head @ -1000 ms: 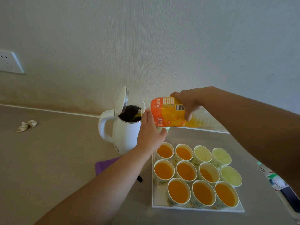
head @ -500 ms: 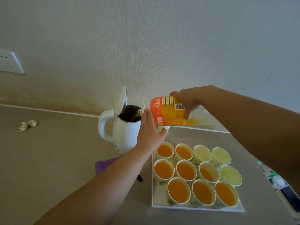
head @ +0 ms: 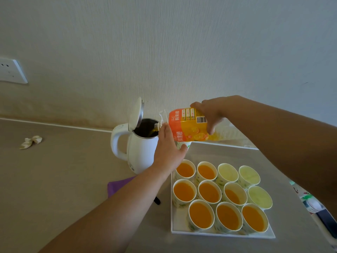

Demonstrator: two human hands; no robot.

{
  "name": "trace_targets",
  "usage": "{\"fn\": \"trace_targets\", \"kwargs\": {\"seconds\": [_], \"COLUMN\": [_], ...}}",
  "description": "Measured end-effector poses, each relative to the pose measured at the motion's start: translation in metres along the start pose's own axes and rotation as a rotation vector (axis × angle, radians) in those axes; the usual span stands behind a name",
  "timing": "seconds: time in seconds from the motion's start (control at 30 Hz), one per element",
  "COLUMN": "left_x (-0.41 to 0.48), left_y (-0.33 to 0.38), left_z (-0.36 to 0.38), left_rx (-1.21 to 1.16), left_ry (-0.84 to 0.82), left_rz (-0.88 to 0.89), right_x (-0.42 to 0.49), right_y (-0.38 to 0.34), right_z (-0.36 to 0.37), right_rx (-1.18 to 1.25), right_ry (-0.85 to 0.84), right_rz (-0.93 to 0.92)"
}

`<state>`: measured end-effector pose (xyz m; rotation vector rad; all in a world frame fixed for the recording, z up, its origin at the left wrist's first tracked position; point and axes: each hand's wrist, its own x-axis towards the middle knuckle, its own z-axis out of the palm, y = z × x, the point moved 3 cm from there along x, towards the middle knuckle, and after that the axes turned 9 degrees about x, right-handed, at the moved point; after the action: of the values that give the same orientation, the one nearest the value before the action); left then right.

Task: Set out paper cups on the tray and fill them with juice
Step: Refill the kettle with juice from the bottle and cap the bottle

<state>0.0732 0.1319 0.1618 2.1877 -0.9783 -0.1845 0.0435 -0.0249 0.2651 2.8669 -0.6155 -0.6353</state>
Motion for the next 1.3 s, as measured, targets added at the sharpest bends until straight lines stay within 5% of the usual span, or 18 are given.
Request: {"fn": "trace_targets", "kwargs": {"seconds": [1.3], "left_x": [-0.0001], "left_y": [-0.0011], "left_z": [0.0017], "left_rx": [0.007], "left_ry": [0.008], "left_rz": [0.001], "right_x": [0.0016], "right_y": [-0.0011], "right_z": [-0.0042], "right_rx": [-0.030], "right_ry": [0.014], "right_rz": [-0.002]}}
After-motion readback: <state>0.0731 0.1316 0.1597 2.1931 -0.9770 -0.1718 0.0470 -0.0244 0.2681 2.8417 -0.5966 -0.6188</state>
